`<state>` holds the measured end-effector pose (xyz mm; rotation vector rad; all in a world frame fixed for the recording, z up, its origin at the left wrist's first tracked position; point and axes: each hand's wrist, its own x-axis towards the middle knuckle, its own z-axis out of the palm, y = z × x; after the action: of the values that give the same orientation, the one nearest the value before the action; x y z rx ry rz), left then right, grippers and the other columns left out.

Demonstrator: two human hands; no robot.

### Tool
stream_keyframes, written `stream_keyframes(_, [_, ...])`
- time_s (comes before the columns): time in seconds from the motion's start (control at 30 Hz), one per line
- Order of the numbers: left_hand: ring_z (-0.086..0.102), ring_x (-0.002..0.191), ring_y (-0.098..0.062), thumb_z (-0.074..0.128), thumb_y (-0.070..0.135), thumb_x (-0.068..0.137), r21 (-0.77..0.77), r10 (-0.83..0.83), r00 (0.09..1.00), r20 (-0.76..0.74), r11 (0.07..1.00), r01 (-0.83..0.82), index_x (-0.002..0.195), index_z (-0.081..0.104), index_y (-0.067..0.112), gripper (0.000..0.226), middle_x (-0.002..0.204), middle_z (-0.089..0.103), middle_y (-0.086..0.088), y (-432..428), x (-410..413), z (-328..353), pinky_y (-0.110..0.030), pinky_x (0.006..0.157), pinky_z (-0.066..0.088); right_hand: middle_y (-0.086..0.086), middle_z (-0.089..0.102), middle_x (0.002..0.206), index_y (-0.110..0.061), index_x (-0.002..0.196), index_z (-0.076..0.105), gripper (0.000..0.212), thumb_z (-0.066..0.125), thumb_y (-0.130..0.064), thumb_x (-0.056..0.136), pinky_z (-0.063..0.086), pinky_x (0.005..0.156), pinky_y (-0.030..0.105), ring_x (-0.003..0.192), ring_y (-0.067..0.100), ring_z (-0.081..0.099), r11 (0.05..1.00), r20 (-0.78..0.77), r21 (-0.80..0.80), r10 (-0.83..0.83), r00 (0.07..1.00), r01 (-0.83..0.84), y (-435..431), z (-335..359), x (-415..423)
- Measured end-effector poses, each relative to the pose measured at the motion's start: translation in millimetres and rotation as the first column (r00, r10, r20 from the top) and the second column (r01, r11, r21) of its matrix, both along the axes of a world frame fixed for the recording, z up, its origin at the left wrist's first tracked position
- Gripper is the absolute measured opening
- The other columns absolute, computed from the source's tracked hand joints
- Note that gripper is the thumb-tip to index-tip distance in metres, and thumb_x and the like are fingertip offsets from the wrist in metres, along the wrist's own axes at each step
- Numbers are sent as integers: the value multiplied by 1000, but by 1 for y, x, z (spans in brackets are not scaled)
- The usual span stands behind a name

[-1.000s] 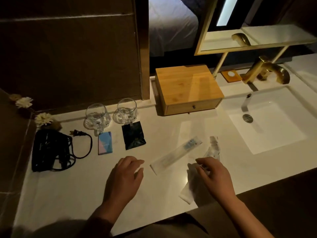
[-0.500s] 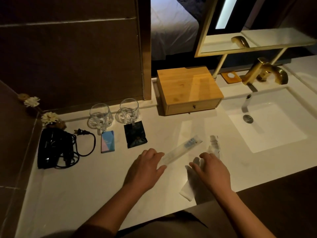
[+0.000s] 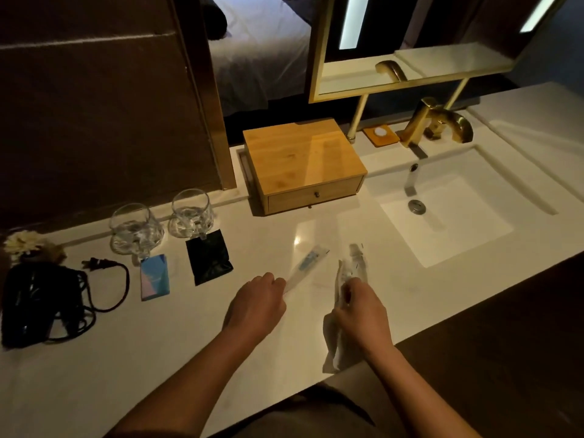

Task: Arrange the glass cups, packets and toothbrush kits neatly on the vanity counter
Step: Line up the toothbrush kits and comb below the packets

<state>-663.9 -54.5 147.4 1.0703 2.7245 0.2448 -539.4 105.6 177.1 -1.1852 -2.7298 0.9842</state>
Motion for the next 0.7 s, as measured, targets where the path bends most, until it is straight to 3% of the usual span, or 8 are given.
stream_keyframes(0.17, [58, 76, -21, 49, 24, 89, 154, 156, 981, 114, 973, -173, 98, 63, 20, 18, 91, 56, 3, -13, 5, 7, -38, 64, 53, -3, 64, 92, -23, 93, 56, 20, 71, -19, 79, 49, 62, 23, 78, 13, 61, 989, -88, -136, -65, 994, 52, 10, -6, 11])
stream_keyframes(0.3, [58, 70, -17, 58, 21, 87, 291, 275, 951, 142, 906, -306, 95, 65, 20, 11, 86, 57, 4, -48, 19, 17, -39, 62, 54, -7, 65, 80, -25, 85, 58, 17, 70, -16, 77, 58, 66, 33, 72, 11, 62, 973, -154, -226, -74, 985, 37, 9, -3, 11])
stream_keyframes(0.4, [60, 68, -19, 57, 23, 84, 301, 397, 909, 126, 858, -416, 90, 67, 20, 12, 81, 60, 4, -76, 35, 22, -36, 62, 53, -2, 67, 80, -21, 84, 62, 17, 68, -7, 75, 58, 69, 31, 75, 14, 64, 909, -179, -417, -88, 980, 5, 6, 5, -2])
stream_keyframes(0.5, [57, 59, -22, 47, 30, 77, 374, 515, 851, 103, 773, -512, 85, 68, 17, 27, 73, 58, 1, -100, 53, 21, -30, 57, 49, 10, 68, 81, -14, 85, 67, 15, 66, -3, 75, 53, 65, 26, 73, 16, 63, 813, -167, -581, -59, 984, -49, 0, 9, -19])
stream_keyframes(0.6, [57, 53, -23, 45, 28, 74, 334, 615, 787, 56, 731, -595, 84, 69, 13, 29, 72, 58, 0, -126, 70, 9, -28, 49, 45, 17, 67, 85, -10, 83, 68, 12, 65, -4, 74, 50, 63, 29, 70, 18, 60, 731, -127, -678, -12, 992, -78, -11, 10, -34])
stream_keyframes(0.7, [63, 62, -22, 42, 29, 78, 234, 633, 774, -6, 753, -614, 83, 68, 11, 31, 79, 63, -1, -154, 78, -1, -27, 50, 44, 15, 67, 87, -12, 83, 70, 10, 64, -7, 77, 50, 65, 33, 77, 24, 63, 668, -97, -737, 51, 994, -106, -27, 9, -44])
